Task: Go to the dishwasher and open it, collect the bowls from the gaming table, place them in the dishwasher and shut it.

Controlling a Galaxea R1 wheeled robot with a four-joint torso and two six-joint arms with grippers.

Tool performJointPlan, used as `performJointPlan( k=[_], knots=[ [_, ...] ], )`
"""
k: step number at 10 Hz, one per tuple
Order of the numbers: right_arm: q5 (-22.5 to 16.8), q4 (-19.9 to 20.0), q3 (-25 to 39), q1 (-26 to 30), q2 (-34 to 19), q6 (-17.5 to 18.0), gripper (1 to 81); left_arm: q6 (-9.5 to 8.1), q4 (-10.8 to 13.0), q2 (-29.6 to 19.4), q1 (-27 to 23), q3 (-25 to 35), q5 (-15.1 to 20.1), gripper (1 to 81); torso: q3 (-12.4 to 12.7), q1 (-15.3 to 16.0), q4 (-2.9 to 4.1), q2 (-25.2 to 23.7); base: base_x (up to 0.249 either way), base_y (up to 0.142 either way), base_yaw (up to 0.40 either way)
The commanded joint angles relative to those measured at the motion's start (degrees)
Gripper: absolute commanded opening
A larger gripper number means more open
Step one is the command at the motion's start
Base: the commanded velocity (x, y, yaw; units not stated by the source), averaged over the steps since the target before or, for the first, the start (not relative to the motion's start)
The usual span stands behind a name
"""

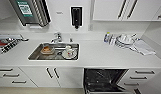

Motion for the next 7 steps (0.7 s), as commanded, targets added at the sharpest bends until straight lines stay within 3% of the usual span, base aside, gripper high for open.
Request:
performJointPlan(
  k=[1,6,7],
  knots=[
    [-3.72,-0.01,0.27,-0.06,-1.26,0.21,1.0,-0.85,-0.49,-7.03,-6.68,11.98,4.16,1.0,0.00,0.00,0.00,0.00,0.000,0.000,0.000],
    [-3.72,0.08,-0.43,-0.06,-1.35,0.21,1.0,-1.11,-1.90,-16.35,-18.11,25.63,5.56,1.0,-0.04,0.00,0.00,0.00,0.000,0.000,0.000],
    [-3.72,0.16,-1.39,0.21,-1.61,0.21,1.0,-1.11,-2.16,-17.06,-20.13,26.34,7.40,1.0,-0.04,0.00,0.00,0.02,0.000,0.000,0.000]
  ],
)
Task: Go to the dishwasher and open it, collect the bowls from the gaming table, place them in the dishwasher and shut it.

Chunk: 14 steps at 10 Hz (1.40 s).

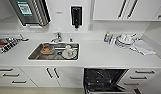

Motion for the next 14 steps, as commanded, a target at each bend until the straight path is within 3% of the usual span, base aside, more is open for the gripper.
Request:
performJointPlan(
  k=[1,4,8,10,11,14],
  knots=[
    [-3.72,0.10,-1.88,0.15,-1.96,0.10,1.0,-0.41,-2.16,-5.44,-8.63,5.20,7.84,1.0,0.00,0.00,0.00,0.00,0.000,0.000,0.000],
    [-3.72,-0.16,-1.53,0.23,-1.87,0.10,1.0,-0.41,-2.95,-5.52,-17.93,7.76,15.14,1.0,-0.02,0.00,0.00,0.02,0.000,0.000,0.000],
    [-3.64,-0.43,-1.44,0.15,-1.35,0.01,1.0,-0.41,-6.46,-4.12,-32.35,9.60,26.13,1.0,-0.07,0.00,0.00,0.05,0.000,0.000,0.000],
    [-3.64,-0.43,-1.44,0.23,-1.17,-0.08,1.0,-0.41,-7.34,-2.19,-38.41,10.66,27.09,1.0,-0.11,0.00,0.00,0.07,0.000,0.000,0.000],
    [-3.64,-0.43,-1.44,0.23,-1.17,-0.08,1.0,-0.50,-8.22,-0.18,-40.96,10.39,29.55,1.0,-0.11,0.02,0.00,0.07,0.000,0.000,0.000],
    [-3.64,-0.43,-1.44,0.41,-0.91,-0.08,1.0,-4.53,-8.14,6.85,-47.47,9.70,30.18,1.0,-0.13,0.07,0.00,0.11,0.000,0.000,0.000]
  ],
)
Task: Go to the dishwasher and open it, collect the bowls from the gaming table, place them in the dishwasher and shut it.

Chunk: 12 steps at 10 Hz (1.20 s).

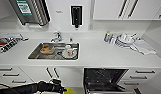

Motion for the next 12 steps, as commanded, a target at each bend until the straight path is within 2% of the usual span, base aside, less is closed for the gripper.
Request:
performJointPlan(
  k=[1,5,7,9,10,11,12],
  knots=[
    [-3.69,-0.33,0.11,0.06,-0.81,-0.04,1.0,-4.22,-2.27,6.02,-12.60,1.28,4.46,1.0,0.00,-0.02,0.00,-0.02,0.000,0.000,0.000],
    [-3.69,-0.41,0.02,0.06,-0.19,-0.13,1.0,-6.50,-2.71,15.60,-18.50,-2.33,5.96,1.0,-0.02,0.04,0.00,0.02,0.000,0.000,0.000],
    [-3.69,-0.50,-0.07,0.06,0.34,-0.22,1.0,-9.14,-2.18,21.41,-20.52,-3.29,5.96,1.0,-0.05,0.06,0.00,0.02,0.000,0.000,0.000],
    [-3.69,-0.50,-0.15,0.06,0.52,-0.22,1.0,-9.32,-1.75,25.89,-20.79,-5.22,6.04,1.0,-0.05,0.06,0.00,0.05,0.000,0.000,0.000],
    [-3.69,-0.50,-0.07,0.14,0.52,-0.22,1.0,-9.32,-1.74,26.60,-20.52,-5.67,6.13,1.0,-0.05,0.06,0.00,0.05,0.000,0.000,0.000],
    [-3.69,-0.50,-0.07,0.14,0.52,-0.30,1.0,-9.32,-1.74,26.78,-20.52,-5.94,6.13,81.1,-0.06,0.06,0.00,0.05,0.000,0.000,0.000],
    [-3.69,-0.50,0.02,0.23,0.60,-0.30,1.0,-9.32,-1.83,26.34,-20.52,-5.67,6.13,81.1,-0.06,0.06,0.00,0.05,0.000,0.000,0.000]
  ],
)
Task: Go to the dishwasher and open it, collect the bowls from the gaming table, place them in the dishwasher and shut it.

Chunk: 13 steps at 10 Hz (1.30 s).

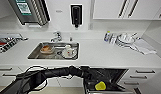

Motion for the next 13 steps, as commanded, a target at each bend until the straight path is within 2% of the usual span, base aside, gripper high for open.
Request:
performJointPlan(
  k=[1,3,4,6,8,10,12,13],
  knots=[
    [-3.64,-0.48,0.08,0.21,-1.04,-0.21,1.0,-0.38,-0.78,-1.20,-8.27,1.11,1.63,81.1,0.00,0.00,0.00,0.00,0.000,0.000,0.000],
    [-3.64,-0.48,-0.09,0.21,-0.78,-0.21,1.0,-0.11,-0.17,-3.92,-5.73,2.17,3.74,81.1,0.00,0.00,0.00,0.02,0.000,0.000,0.000],
    [-3.55,-0.39,0.08,0.30,-1.21,-0.21,1.0,-0.02,1.67,-6.29,-3.27,3.21,4.17,81.1,0.00,0.00,0.00,0.02,0.000,0.000,0.000],
    [-1.80,-0.13,3.14,0.13,-4.19,0.32,1.0,0.06,8.26,-12.00,5.59,5.42,5.68,81.1,0.00,0.00,0.00,0.02,0.000,0.000,0.000],
    [0.57,-0.13,12.97,0.30,-12.44,0.32,1.0,0.33,14.23,-16.84,16.41,5.07,5.42,81.1,0.00,0.00,0.00,0.02,0.000,0.000,0.000],
    [3.83,0.75,20.99,0.30,-20.88,1.28,1.0,0.24,21.70,-19.75,26.26,4.11,5.32,81.1,0.00,0.00,0.00,0.02,0.000,0.000,0.000],
    [5.58,0.75,25.91,1.18,-27.12,3.56,1.0,0.24,25.66,-19.41,34.44,-0.28,4.54,81.1,0.00,0.00,0.00,0.02,0.000,0.000,0.000],
    [7.09,0.75,28.91,1.79,-30.48,5.06,1.0,0.24,26.29,-18.61,38.12,-3.11,2.07,81.1,0.00,0.00,0.00,0.02,0.000,0.000,0.000]
  ],
)
